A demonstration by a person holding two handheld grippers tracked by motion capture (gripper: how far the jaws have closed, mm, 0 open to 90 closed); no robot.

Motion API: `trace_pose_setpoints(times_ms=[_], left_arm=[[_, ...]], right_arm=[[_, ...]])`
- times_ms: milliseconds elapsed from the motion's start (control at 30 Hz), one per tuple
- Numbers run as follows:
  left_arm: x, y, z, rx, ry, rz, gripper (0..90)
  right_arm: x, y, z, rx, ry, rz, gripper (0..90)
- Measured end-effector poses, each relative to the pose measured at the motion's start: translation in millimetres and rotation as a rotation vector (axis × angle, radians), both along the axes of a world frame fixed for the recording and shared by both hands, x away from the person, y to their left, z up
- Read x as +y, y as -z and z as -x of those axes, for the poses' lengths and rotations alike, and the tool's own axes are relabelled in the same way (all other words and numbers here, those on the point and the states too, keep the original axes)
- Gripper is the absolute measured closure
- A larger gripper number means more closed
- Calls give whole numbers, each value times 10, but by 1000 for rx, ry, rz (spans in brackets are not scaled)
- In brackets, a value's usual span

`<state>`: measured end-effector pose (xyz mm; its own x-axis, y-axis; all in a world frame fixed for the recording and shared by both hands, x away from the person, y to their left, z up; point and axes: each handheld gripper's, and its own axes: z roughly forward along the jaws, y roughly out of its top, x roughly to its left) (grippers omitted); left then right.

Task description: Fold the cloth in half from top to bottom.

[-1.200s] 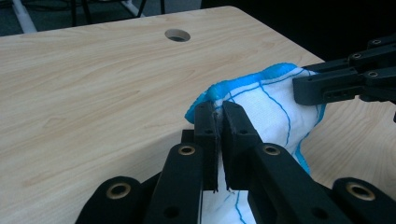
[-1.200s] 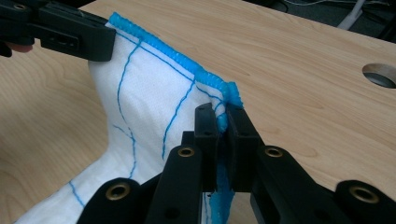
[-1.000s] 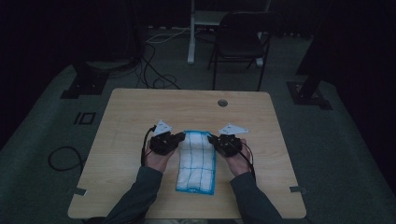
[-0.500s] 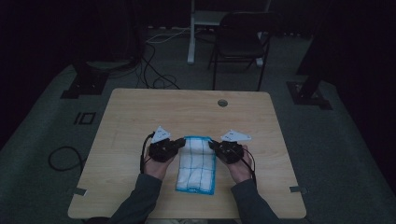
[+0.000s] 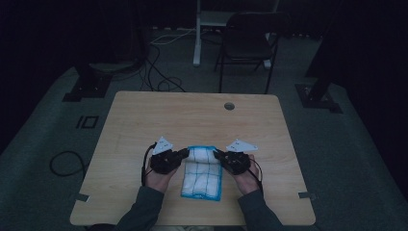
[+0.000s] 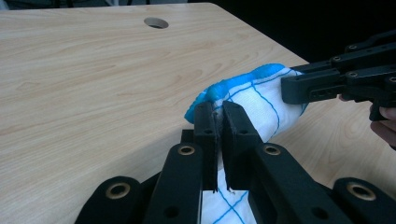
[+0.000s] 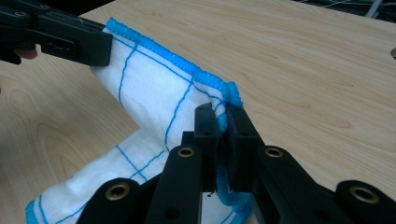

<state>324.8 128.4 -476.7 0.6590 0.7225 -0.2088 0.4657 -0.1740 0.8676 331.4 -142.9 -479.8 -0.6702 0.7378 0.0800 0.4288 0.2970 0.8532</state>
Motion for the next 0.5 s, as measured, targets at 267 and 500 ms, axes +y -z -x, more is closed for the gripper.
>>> trace_pose_setpoints(times_ms=[267, 500], left_arm=[[14, 39, 84, 7, 7, 11, 860], [19, 84, 144, 15, 10, 13, 859]], right_arm=[[5, 43, 90, 2, -3, 0, 852], [6, 92, 144, 7, -10, 5, 852]])
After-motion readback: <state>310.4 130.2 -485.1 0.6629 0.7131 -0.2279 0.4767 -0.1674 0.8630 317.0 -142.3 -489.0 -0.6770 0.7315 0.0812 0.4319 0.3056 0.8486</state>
